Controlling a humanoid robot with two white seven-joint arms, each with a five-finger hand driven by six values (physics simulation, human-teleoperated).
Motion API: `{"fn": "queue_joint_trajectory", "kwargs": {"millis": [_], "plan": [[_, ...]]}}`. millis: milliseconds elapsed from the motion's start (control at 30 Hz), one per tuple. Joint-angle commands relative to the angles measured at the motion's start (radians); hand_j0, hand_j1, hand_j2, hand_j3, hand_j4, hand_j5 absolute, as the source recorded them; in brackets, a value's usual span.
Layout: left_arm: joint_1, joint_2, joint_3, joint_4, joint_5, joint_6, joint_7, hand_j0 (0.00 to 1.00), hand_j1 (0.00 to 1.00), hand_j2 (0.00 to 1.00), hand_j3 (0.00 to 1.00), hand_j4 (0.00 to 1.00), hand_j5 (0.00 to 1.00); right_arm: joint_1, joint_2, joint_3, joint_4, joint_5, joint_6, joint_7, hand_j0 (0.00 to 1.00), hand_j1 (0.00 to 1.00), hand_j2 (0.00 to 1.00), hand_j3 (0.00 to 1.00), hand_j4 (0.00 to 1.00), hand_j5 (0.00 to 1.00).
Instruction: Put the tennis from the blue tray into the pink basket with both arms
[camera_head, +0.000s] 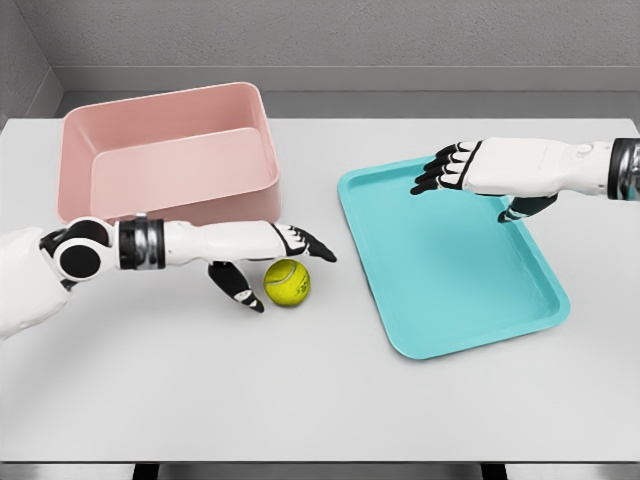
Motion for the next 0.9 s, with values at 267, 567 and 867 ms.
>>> {"fn": "queue_joint_trajectory", "kwargs": {"millis": [267, 567, 867], "plan": [[0.002, -0.015, 0.002, 0.039, -0.008, 0.002, 0.0, 1.0, 1.0, 1.0, 1.0, 1.0, 1.0, 0.0, -0.003, -0.003, 0.0, -0.013, 0.002, 0.0, 1.0, 1.0, 1.0, 1.0, 1.0, 1.0], [0.008, -0.039, 0.0, 0.061, -0.011, 0.002, 0.0, 1.0, 1.0, 1.0, 1.0, 1.0, 1.0, 0.002, 0.0, -0.009, 0.0, -0.013, 0.002, 0.0, 1.0, 1.0, 1.0, 1.0, 1.0, 1.0], [0.008, -0.045, 0.002, 0.082, -0.014, 0.002, 0.002, 1.0, 1.0, 1.0, 1.0, 1.0, 1.0, 0.002, 0.0, -0.009, -0.002, -0.017, 0.002, 0.0, 1.0, 1.0, 1.0, 1.0, 1.0, 1.0]]}}
